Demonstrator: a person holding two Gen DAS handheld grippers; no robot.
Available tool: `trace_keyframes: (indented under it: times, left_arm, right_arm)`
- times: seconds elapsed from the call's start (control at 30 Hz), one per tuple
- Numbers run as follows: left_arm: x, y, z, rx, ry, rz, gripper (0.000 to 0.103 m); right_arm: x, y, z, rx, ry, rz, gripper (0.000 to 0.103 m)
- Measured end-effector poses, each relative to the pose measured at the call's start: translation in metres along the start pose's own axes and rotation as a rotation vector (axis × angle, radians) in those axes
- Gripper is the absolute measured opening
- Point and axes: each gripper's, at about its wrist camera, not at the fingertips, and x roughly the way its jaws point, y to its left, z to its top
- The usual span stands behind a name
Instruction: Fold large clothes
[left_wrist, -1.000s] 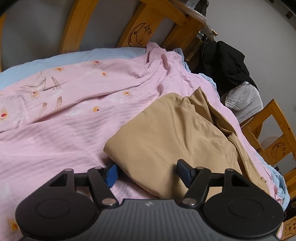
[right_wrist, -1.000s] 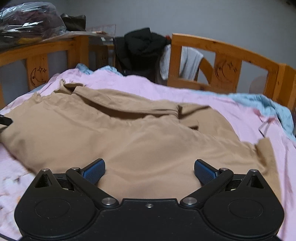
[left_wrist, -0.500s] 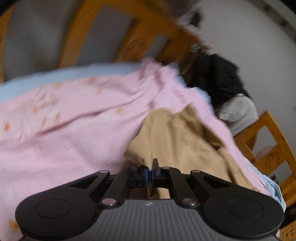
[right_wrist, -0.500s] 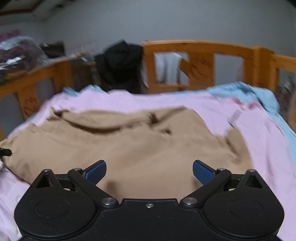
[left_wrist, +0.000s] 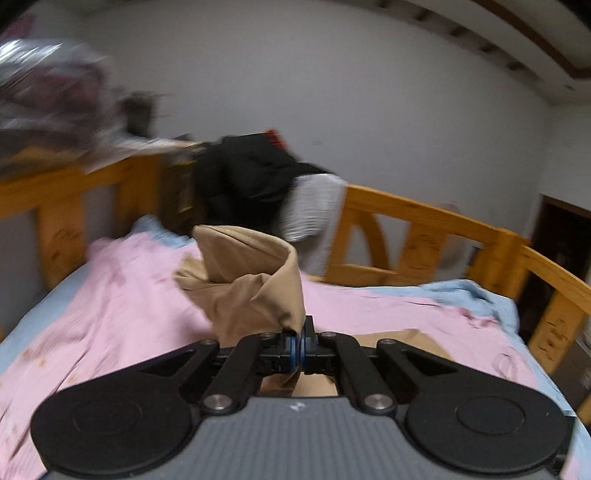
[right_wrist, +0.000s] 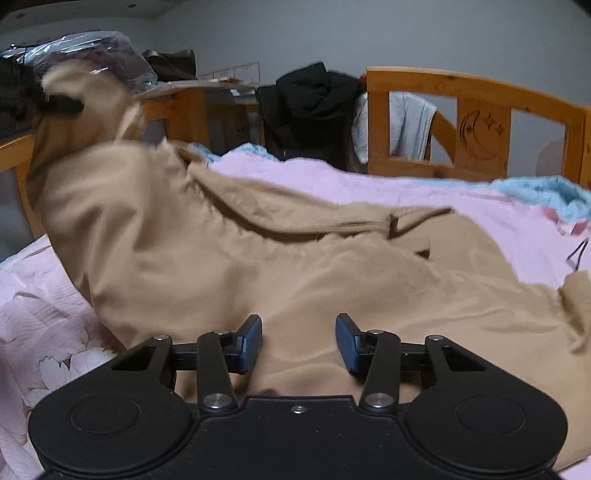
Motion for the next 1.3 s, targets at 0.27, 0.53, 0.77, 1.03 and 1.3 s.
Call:
trace_keyframes:
  times: [0.27,0.53,0.77,1.03,1.3]
  left_arm:
    - [0.012,-0.090,0.015,0.215,0.029,-0.226,0.000]
    - [0.035,-0.157,0.000,0.352,0.117,-0.334,0.000]
    - [0.058,-0.198,-0.034,0.444,0.211,-0.391,0.000]
    - [0.075,-0.229,-0.076,0.529,0.307,-0.486,0.000]
    - [0.093,-0.237,-0.114,0.548,0.399,-0.598,0.000]
  right_arm:
    - [-0.014,-0.031,0.006,0.303,-0.037,0.053,0.038]
    - [-0.078,-0.125,0.032,0.807,-0.209,0.156,0.048]
    - [-0.096,-0.183,0.035,1.021,-0.246,0.416,0.083]
    - [-0.075,-0.186,0.030,1.018,-0.149,0.387,0.093]
    - [-0.050,-0.192,0.022,0.920,0.019,0.224,0.071]
